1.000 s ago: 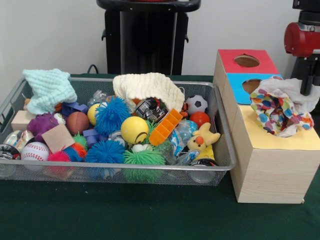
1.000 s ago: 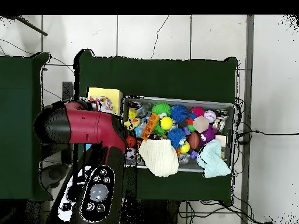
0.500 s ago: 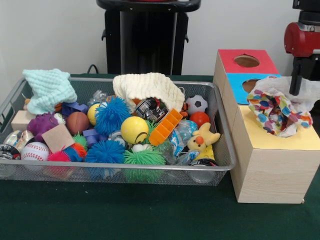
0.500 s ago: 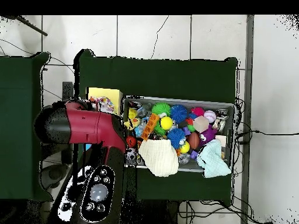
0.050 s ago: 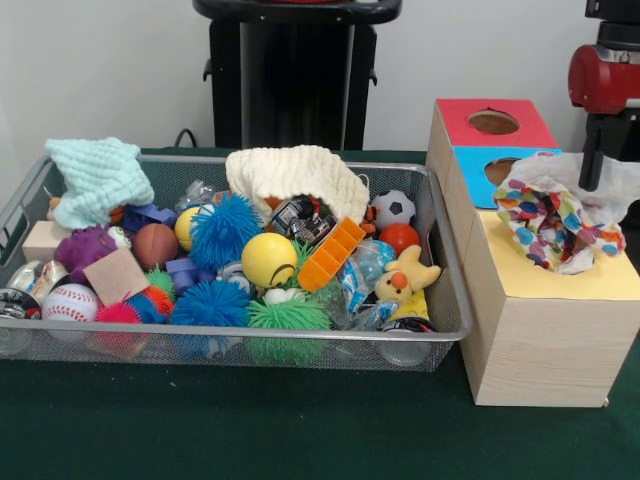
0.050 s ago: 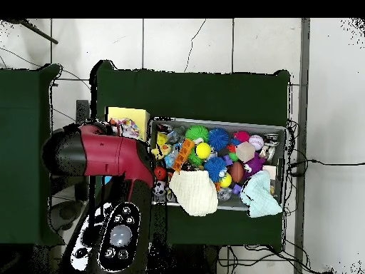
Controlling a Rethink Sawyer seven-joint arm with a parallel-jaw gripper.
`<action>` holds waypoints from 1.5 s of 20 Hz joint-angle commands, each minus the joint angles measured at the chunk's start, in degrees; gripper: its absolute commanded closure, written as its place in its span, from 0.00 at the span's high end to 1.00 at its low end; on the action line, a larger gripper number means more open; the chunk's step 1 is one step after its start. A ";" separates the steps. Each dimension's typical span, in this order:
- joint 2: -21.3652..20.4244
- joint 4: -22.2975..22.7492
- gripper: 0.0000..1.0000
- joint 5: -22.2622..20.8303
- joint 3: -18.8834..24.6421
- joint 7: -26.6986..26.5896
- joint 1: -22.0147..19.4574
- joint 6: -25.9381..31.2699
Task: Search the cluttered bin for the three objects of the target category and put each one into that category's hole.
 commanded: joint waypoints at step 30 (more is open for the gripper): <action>-14.72 3.29 1.00 -3.19 4.28 1.32 -5.21 23.14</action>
